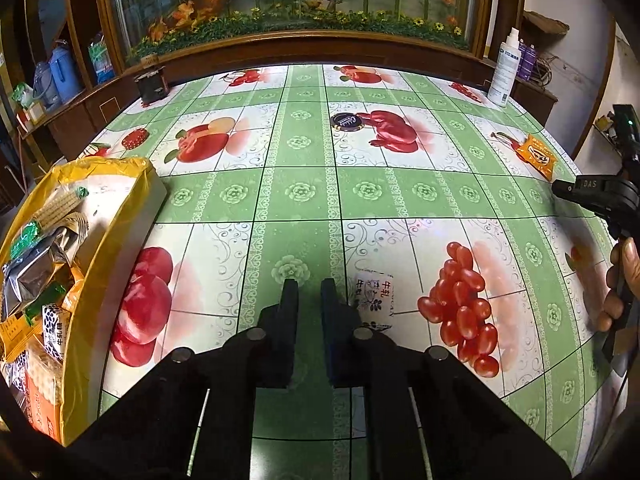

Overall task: Organize snacks
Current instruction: 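Grasp the small white packet with the left tool while the right tool grasps the orange snack bag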

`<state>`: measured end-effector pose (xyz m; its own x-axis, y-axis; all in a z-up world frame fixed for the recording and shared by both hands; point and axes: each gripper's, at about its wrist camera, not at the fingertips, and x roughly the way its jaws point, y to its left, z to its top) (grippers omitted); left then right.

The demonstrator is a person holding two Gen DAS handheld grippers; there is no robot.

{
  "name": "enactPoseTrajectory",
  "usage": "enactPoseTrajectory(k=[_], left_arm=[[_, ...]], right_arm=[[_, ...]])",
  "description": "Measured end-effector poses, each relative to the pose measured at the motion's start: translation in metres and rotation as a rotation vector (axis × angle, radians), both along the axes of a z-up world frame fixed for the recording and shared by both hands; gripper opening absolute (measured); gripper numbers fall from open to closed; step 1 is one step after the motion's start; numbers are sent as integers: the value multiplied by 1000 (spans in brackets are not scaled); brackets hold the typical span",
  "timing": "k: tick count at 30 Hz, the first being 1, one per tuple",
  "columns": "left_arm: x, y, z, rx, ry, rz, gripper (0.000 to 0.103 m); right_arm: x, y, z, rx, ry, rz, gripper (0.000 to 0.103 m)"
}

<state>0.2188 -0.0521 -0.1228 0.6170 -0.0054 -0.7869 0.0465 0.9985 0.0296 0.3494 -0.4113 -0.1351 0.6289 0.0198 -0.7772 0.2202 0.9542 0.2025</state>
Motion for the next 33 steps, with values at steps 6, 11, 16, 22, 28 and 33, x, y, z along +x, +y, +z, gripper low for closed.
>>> enactPoseTrajectory(k=[6, 11, 16, 22, 28, 33], left_arm=[[1, 15, 6, -52, 1, 23, 9], [3, 26, 10, -117, 0, 37, 27], [-2, 30, 17, -124, -38, 0, 66], [1, 12, 17, -59, -21, -95, 73], [6, -6, 1, -16, 34, -142, 73], [13, -4, -9, -1, 50, -104, 69]], right_arm=[[-7, -18, 18, -15, -105, -51, 83], [17, -25, 24, -17, -105, -70, 88], [48, -23, 7, -31, -3, -158, 88], [75, 0, -11, -139, 82, -138, 91], [72, -3, -8, -171, 76, -129, 63], [70, -9, -5, -167, 53, -116, 29]])
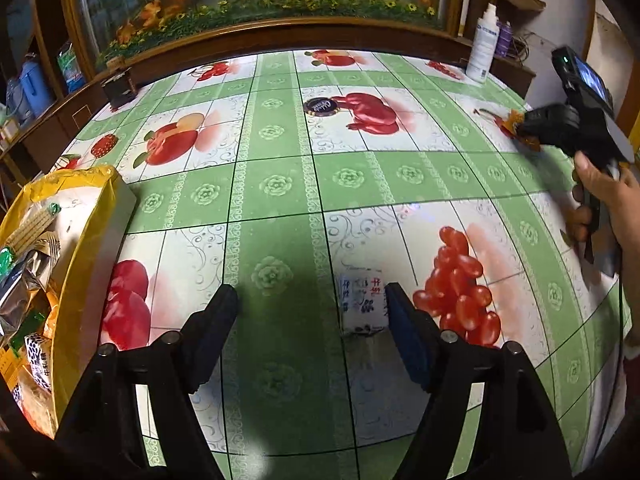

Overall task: Organize snacks
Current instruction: 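Grasp the small white packet with the left tool while the right tool grasps the orange snack bag, then lift both held snacks and carry them over the tray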

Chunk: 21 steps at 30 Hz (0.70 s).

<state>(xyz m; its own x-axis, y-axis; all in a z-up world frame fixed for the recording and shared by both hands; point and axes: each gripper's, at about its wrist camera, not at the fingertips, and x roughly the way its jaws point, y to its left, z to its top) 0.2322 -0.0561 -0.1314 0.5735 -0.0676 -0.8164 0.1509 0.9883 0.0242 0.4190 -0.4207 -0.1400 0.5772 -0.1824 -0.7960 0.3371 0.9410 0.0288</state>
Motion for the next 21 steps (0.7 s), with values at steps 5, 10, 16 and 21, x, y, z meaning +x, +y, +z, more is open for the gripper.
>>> enactPoseTrajectory(k=[5, 10, 16, 21], left_arm=[[-1, 0, 4, -10, -8, 2, 16], [-6, 2, 6, -8, -6, 7, 16], [-24, 15, 20, -1, -56, 33, 16], [-45, 50, 33, -66, -80, 85, 16]], right_arm=[[-11, -5, 3, 54, -29, 12, 12], [-35, -7, 10, 126, -62, 33, 10], [-77, 8, 25, 235, -114, 120, 10], [-125, 30, 36, 417, -166, 222, 9]])
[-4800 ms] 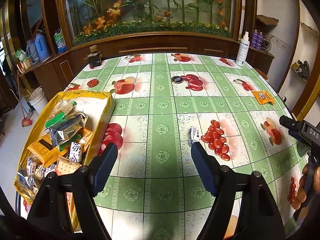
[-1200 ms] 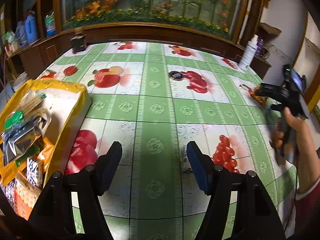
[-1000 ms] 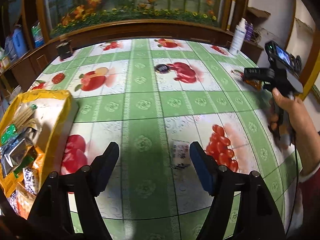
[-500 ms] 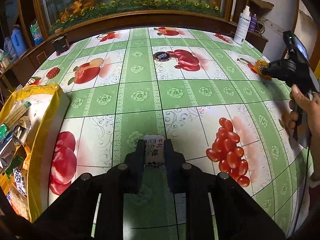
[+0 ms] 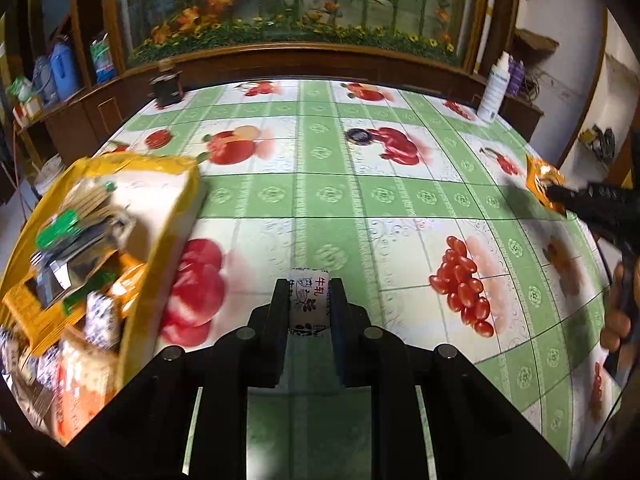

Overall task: Organize snacks
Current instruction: 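Lift both held snacks and carry them over the tray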

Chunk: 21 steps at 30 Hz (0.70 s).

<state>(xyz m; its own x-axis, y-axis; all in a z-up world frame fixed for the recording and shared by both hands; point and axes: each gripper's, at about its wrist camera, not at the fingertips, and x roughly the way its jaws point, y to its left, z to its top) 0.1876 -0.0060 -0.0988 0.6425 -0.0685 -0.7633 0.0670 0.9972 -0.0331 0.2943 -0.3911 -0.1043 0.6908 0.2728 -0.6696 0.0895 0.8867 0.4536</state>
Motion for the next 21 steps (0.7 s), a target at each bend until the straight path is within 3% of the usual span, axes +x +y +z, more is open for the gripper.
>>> enactPoseTrajectory(k=[8, 13, 17, 21], left_arm=[[-43, 44, 14, 10, -32, 69, 16], [-65, 64, 27, 24, -65, 108, 16], [-80, 82, 43, 49, -105, 156, 16], [-94, 99, 59, 84, -152, 200, 16]], right_arm=[[-59, 34, 8, 202, -18, 105, 9], [-78, 68, 13, 293, -20, 209, 9], [-85, 102, 15, 433, -9, 315, 9], [-91, 136, 21, 478, -4, 390, 9]])
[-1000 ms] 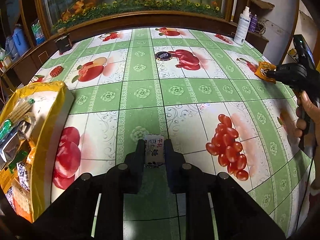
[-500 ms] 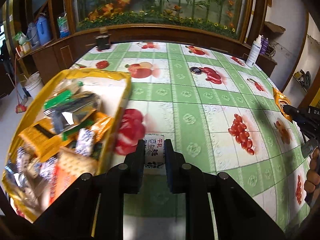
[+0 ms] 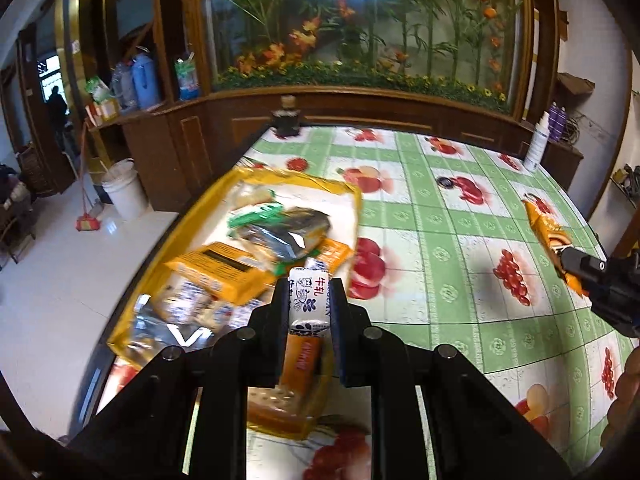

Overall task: Organize snacks
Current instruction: 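Lift both held snacks and carry them over the tray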

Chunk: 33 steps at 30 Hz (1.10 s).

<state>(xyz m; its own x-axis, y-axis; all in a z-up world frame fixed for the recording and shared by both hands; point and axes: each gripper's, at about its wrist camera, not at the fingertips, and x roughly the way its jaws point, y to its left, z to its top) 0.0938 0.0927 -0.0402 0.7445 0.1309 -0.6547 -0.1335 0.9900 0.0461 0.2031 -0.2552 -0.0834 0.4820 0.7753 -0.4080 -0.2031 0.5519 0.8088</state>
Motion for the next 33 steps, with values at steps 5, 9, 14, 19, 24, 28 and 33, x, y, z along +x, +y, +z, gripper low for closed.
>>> enactPoseTrajectory(k=[5, 9, 14, 19, 24, 28, 33], left_arm=[[-12, 24, 12, 4, -36, 47, 16], [-17, 42, 15, 5, -52, 83, 16], [-19, 66, 13, -10, -55, 125, 16], [-18, 82, 10, -15, -59, 156, 16], [-14, 96, 4, -28, -49, 179, 16], [-13, 104, 0, -39, -42, 193, 16], [-8, 111, -6, -43, -28, 207, 16]], right_arm=[[-4, 45, 11, 24, -21, 92, 9], [-7, 75, 18, 56, -26, 145, 9], [-2, 110, 20, 118, -13, 209, 9], [-2, 144, 20, 133, -8, 240, 9], [4, 162, 17, 130, 3, 254, 9], [10, 175, 14, 113, 12, 256, 9], [17, 186, 13, 73, 10, 245, 9]])
